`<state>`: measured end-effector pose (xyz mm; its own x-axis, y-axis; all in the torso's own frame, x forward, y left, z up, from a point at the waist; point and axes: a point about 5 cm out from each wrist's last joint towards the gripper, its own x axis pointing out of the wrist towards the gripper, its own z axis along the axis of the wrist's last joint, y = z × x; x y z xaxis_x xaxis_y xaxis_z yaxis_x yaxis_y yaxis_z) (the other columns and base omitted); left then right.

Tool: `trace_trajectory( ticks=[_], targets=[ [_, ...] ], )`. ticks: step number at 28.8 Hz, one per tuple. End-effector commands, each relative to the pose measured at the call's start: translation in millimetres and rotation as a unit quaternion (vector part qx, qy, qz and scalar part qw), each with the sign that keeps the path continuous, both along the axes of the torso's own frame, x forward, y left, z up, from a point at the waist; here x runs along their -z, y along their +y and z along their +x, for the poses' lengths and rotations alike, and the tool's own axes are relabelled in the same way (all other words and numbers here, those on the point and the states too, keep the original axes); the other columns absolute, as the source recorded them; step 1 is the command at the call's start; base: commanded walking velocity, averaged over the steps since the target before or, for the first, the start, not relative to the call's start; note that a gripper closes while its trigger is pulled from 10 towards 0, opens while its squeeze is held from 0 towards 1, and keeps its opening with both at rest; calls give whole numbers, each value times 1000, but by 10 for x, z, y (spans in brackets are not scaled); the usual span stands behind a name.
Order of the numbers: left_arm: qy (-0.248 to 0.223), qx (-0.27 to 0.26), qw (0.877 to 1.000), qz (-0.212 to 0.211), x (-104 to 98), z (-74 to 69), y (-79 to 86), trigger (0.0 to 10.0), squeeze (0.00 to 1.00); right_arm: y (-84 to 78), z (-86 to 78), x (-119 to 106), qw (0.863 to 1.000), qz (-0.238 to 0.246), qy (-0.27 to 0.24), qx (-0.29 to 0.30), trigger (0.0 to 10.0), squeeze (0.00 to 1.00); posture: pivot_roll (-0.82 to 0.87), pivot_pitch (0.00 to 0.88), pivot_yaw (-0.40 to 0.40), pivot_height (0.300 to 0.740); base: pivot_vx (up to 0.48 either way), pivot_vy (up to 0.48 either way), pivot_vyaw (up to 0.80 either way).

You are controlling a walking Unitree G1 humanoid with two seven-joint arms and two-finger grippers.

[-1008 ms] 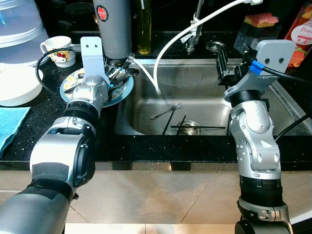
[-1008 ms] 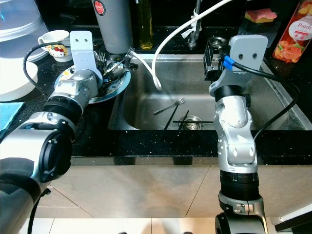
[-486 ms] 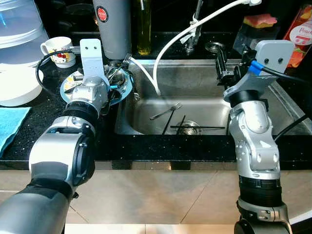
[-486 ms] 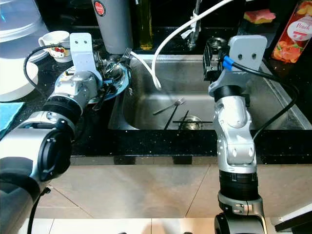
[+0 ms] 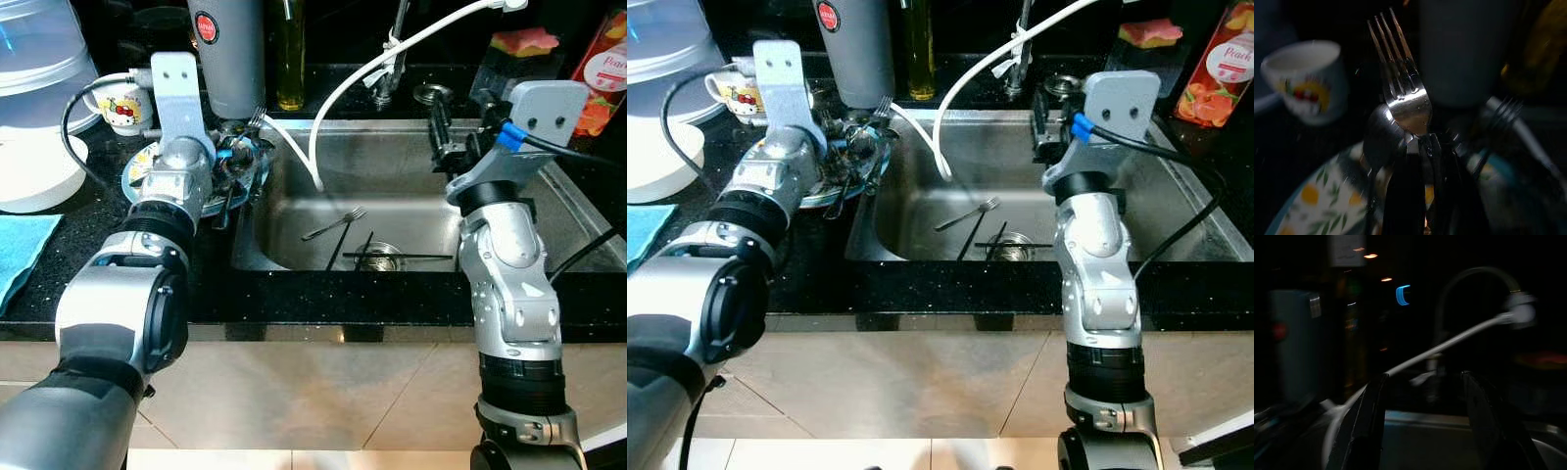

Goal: Kitchen organization

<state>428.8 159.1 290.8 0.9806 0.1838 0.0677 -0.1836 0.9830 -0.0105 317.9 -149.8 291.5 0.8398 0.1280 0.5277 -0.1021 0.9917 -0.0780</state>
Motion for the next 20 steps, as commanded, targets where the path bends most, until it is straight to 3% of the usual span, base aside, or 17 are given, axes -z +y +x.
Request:
trace_trajectory(
  ticks=[1, 4, 9, 14, 20],
  targets=[
    [-20, 12, 1000, 7, -119, 2, -46, 10000, 0, 99, -8, 83, 999, -19, 23, -44, 10000, 0, 21, 35, 22, 740, 0, 0, 0],
    [-19, 29, 999, 10, -101, 6, -94, 10000, 0, 219, -53, 163, 991, -57, 47, -109, 10000, 0, 19, 37, 22, 740, 0, 0, 0],
    [-21, 60, 998, 19, -103, 9, -174, 10000, 0, 315, -141, 237, 977, -80, 70, -185, 10000, 0, 18, 40, 23, 740, 0, 0, 0],
    [-36, 86, 995, 28, -131, 5, -246, 10000, 0, 290, -173, 337, 964, -129, 104, -208, 10000, 0, 16, 45, 25, 740, 0, 0, 0],
    [-121, 141, 981, 46, -368, -52, -406, 10000, 0, 238, -171, 341, 965, -120, 112, -206, 10000, 0, 14, 51, 25, 740, 0, 0, 0]
  ],
)
